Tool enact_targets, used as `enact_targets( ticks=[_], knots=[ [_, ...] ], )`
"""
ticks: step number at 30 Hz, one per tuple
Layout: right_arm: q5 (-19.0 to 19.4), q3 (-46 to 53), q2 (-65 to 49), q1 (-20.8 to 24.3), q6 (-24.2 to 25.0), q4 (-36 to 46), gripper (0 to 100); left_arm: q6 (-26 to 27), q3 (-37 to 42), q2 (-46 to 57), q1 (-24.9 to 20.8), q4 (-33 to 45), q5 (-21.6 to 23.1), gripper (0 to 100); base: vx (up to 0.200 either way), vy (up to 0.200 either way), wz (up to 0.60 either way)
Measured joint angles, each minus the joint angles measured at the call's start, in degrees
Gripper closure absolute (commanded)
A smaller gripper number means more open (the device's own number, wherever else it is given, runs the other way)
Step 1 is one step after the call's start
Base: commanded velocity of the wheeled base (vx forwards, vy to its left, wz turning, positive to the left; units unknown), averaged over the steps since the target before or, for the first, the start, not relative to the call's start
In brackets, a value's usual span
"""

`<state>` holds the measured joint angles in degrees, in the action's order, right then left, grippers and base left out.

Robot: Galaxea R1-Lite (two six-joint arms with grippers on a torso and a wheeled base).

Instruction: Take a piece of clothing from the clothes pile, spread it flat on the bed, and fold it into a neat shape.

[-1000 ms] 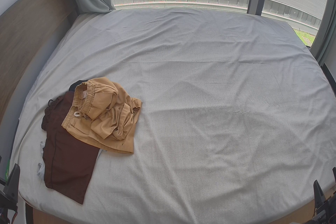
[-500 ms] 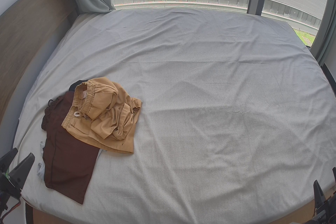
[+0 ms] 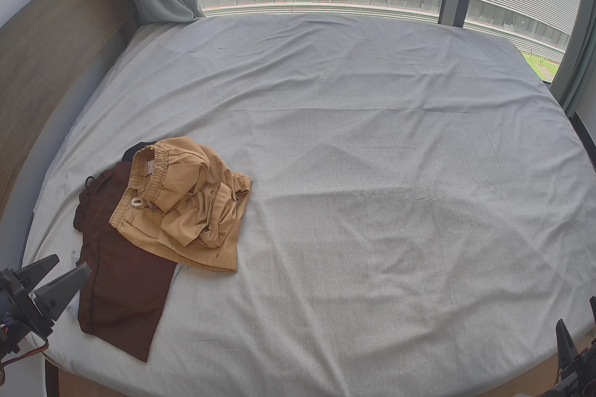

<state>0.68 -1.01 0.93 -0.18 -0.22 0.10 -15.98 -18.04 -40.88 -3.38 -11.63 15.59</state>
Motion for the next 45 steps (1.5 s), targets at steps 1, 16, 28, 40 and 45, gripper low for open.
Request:
enact_targets(
  ticks=[1,16,28,40,45],
  knots=[
    [0.00,0.00,0.00,0.00,-0.02,0.00,0,-0.05,0.00,-0.57,0.11,-0.02,0.11,0,0.000,0.000,0.00],
    [-0.02,0.00,0.00,0.02,-0.02,0.00,0,-0.55,-0.83,-11.58,1.65,-12.37,2.94,0,0.000,0.000,0.00],
    [-0.02,0.00,0.00,0.00,-0.02,0.00,0,-2.41,-3.80,-23.82,5.94,-19.13,6.61,0,0.000,0.000,0.00],
    [0.00,0.00,0.00,0.00,0.00,0.00,0,-2.71,-9.22,-35.65,8.85,-24.62,9.31,0,0.000,0.000,0.00],
    [0.00,0.00,0.00,0.00,-0.02,0.00,0,-2.90,-11.01,-40.85,9.00,-27.92,9.31,0,0.000,0.000,0.00]
  ],
)
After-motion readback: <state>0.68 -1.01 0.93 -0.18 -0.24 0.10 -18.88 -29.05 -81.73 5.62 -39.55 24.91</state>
